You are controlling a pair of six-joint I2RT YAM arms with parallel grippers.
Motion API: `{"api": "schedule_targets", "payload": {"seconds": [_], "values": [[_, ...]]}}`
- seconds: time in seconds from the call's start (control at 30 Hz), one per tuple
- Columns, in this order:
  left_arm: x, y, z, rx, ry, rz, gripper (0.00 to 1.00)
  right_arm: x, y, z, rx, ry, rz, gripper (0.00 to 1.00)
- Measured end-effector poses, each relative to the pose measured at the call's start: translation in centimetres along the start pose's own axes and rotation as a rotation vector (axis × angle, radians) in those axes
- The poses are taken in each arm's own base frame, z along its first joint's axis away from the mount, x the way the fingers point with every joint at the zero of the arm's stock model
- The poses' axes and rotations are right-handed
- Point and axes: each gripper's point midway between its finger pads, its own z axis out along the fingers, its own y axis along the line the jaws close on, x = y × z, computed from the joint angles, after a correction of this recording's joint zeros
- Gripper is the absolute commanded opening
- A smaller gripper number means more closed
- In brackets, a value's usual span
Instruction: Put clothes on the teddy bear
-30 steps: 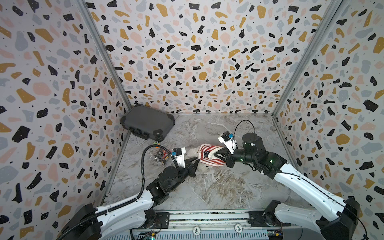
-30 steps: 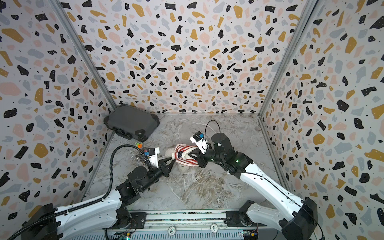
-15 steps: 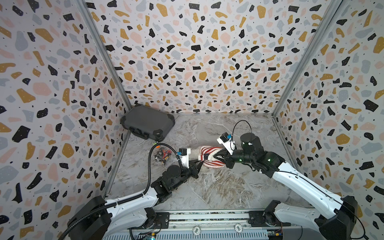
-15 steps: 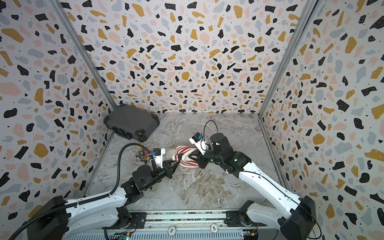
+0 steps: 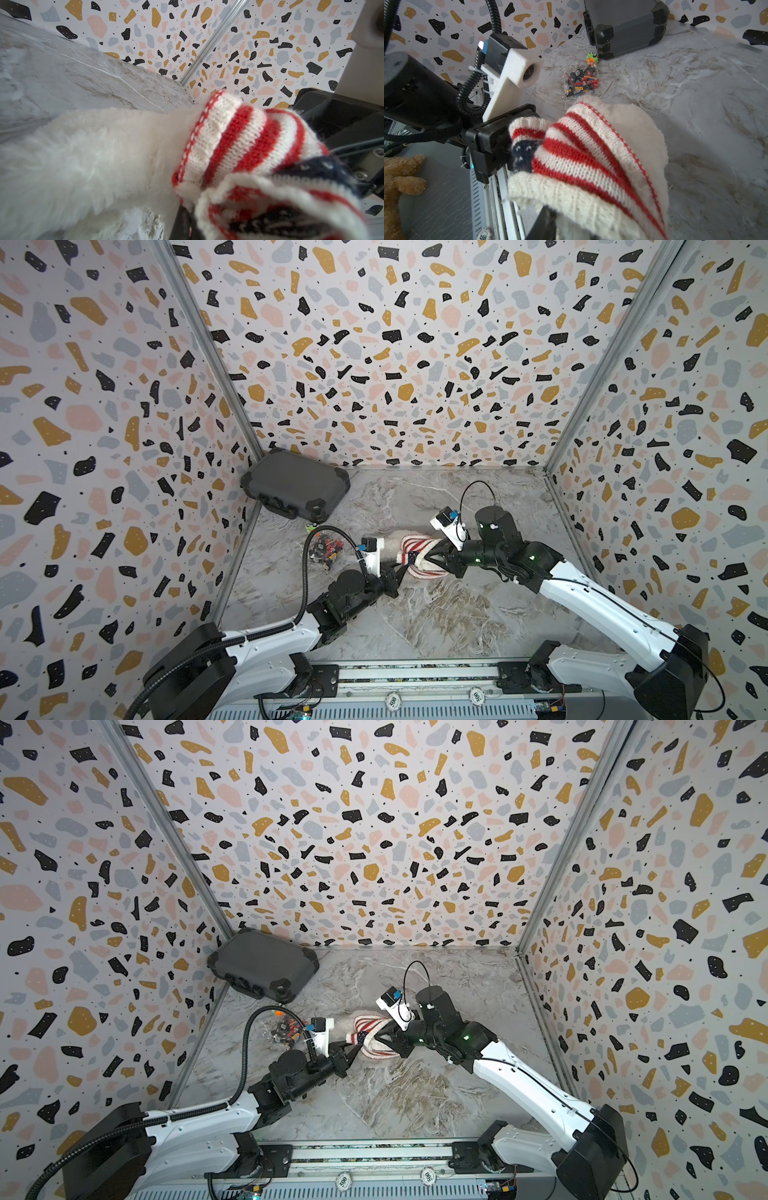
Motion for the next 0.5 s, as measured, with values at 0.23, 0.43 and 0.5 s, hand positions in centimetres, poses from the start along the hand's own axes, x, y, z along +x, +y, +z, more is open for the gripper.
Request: {"api": "schedule_targets", "payload": {"seconds": [0.23, 0.43, 0.5], "values": [[0.06, -0.07, 0.05, 0.008, -0.001, -0.001, 0.0, 0.86, -0.93, 1.07, 0.022, 0.037, 0.013, 0.15], [0.02, -0.12, -0.06, 0.012, -0.005, -0.008, 0.0, 0.94, -0.94, 1.08, 0.044, 0.041, -0.015, 0.0], [-0.14, -0.1, -0.24, 0.008, -0.011, -0.007, 0.0, 0.89, -0.46, 0.89, 0.045, 0.039, -0.04, 0.0]]}}
